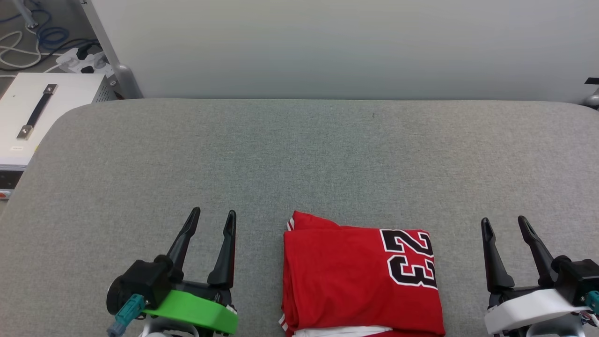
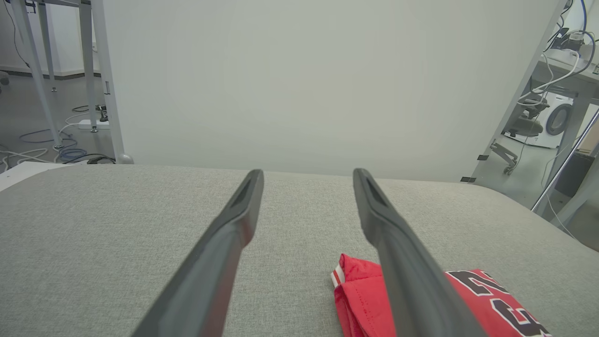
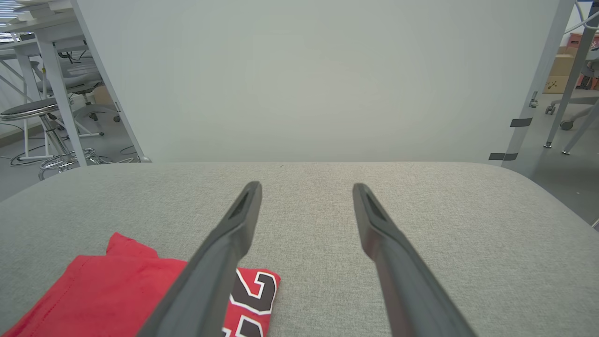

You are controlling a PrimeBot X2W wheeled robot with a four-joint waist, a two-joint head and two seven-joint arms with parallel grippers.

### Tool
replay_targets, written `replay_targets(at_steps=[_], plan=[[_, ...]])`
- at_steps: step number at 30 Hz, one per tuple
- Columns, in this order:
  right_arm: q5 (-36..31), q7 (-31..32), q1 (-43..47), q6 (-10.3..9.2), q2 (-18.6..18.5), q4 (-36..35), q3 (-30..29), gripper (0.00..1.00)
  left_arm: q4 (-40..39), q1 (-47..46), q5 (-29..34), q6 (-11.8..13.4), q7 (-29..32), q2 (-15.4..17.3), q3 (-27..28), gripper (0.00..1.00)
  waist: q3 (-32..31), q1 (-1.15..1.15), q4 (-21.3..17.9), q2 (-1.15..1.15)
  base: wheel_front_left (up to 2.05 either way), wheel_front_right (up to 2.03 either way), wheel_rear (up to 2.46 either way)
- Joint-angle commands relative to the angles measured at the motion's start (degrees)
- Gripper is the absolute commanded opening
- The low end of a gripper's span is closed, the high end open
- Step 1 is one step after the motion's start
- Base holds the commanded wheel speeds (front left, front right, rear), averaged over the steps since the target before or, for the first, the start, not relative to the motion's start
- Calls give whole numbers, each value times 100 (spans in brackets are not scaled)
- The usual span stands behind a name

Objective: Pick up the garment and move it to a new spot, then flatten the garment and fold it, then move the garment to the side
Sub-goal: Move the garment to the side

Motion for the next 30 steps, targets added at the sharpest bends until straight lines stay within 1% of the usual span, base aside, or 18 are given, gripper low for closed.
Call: replay_targets(at_steps=[1, 7, 8, 10, 12, 15, 17, 19, 20, 22, 24, 26, 30], plan=[[-15, 11, 5, -5, 24, 26, 22, 100, 21, 26, 11, -15, -34, -21, -4, 100, 4, 0, 5, 0, 0, 0, 0], [80, 159, -26, -5, -5, 46, 56, 100, 21, 2, 7, -15, -34, -19, -34, 100, 33, 0, 32, 0, 0, 0, 0], [97, 288, -29, -5, -22, 50, 84, 100, 18, -3, 6, -15, -34, -19, -39, 100, 43, 0, 37, 0, 0, 0, 0], [207, 743, -68, -5, -53, 14, 186, 100, 5, -11, -2, -15, -34, -12, -50, 100, 72, 0, 48, 0, 0, 0, 0], [423, 1413, -127, -5, -52, -36, 252, 100, -5, -18, -6, -15, -34, -8, -50, 100, 115, 0, 56, 0, 0, 0, 0], [581, 2467, -290, -5, -186, -206, 370, 100, -16, -39, -3, -15, -34, -9, -53, 100, 219, 0, 60, 0, 0, 0, 0], [707, 3375, -418, -5, -251, -304, 443, 100, -6, -76, 0, -15, -34, -4, -77, 100, 289, 0, 67, 0, 0, 0, 0], [898, 4342, -539, -5, -164, -384, 368, 100, -5, -128, 4, -15, -34, 1, -109, 100, 365, 0, 83, 0, 0, 0, 0], [946, 4876, -609, -5, -185, -437, 402, 100, -3, -163, 5, -15, -34, 3, -124, 100, 403, 0, 100, 0, 0, 0, 0], [923, 5674, -731, -5, -234, -546, 390, 100, -3, -228, 5, -15, -34, 2, -150, 100, 487, 0, 143, 0, 0, 0, 0], [877, 6206, -884, -5, -235, -640, 373, 100, -1, -294, 13, -15, -34, 1, -192, 100, 564, 0, 205, 0, 0, 0, 0], [837, 6610, -992, -5, -154, -641, 305, 100, 1, -346, 19, -15, -34, -4, -223, 100, 647, 0, 273, 0, 0, 0, 0], [593, 7019, -1130, -5, -60, -499, 215, 100, 8, -436, 22, -15, -34, -10, -274, 100, 803, 0, 421, 0, 0, 0, 0]])
